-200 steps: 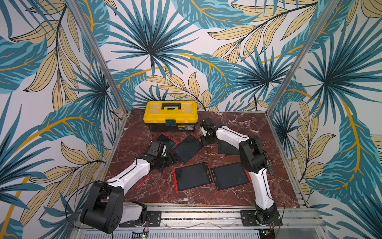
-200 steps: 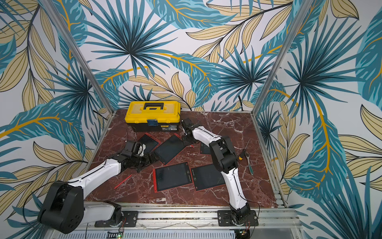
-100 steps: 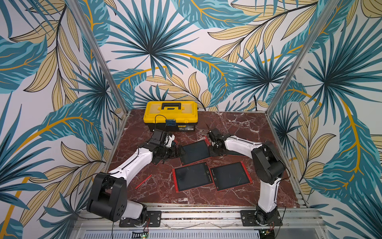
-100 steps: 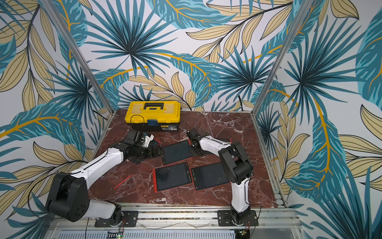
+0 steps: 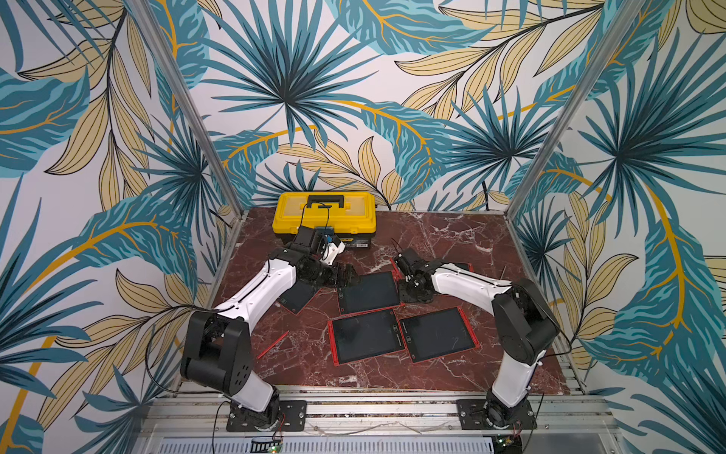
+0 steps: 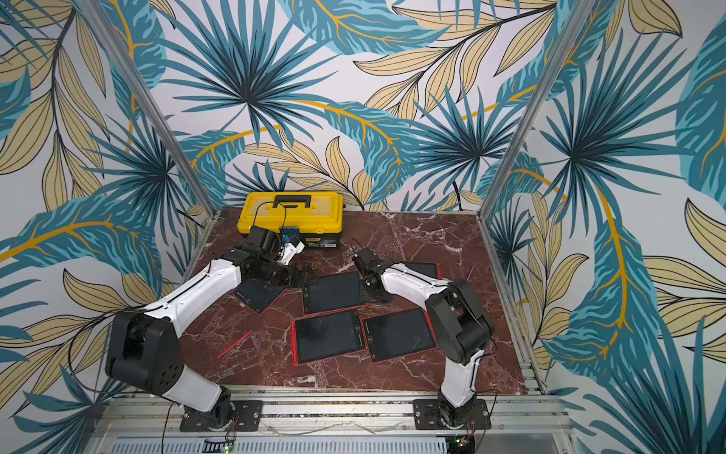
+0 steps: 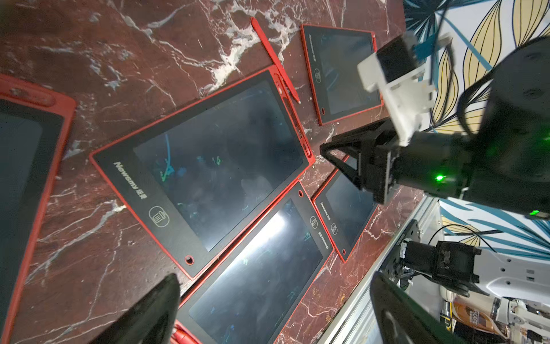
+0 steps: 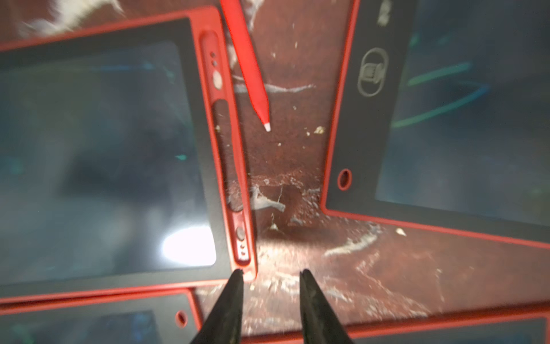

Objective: Place the stylus back onto the writing tablet
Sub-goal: Adjust the writing tablet at the center of the board.

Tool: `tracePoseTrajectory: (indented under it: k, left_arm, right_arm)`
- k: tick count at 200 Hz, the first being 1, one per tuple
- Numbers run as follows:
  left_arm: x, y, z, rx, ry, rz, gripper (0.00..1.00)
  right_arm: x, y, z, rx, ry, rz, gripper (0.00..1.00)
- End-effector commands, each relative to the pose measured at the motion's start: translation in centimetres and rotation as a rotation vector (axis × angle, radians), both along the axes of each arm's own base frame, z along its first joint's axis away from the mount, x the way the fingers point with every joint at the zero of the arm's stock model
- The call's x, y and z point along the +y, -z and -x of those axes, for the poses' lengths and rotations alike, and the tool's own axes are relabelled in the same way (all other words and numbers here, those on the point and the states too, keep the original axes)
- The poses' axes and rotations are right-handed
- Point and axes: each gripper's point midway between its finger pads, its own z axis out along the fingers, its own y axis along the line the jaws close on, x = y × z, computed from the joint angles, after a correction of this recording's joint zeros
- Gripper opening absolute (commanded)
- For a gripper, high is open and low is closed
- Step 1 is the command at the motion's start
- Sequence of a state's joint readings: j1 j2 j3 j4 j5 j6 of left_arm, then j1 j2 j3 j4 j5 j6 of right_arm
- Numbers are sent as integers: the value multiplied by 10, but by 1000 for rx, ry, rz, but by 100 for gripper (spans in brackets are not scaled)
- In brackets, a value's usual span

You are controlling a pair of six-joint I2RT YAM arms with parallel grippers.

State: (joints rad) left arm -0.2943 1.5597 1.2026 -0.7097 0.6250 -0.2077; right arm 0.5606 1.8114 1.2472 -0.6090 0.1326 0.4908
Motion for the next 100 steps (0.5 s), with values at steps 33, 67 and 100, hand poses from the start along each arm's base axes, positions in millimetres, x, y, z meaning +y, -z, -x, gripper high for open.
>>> tracePoseTrajectory:
  k: [33, 67, 100]
  left_arm:
    - [-23, -32, 21, -61, 150, 105, 100]
    - [-30, -34, 28, -90, 184, 88, 100]
    - [-47, -53, 29, -168, 202, 153, 100]
  right_arm:
    - [1, -33, -27, -54, -81, -67, 36]
    - [4, -32, -56, -75, -112, -48, 28]
    - [7, -26, -80, -82, -132, 11, 22]
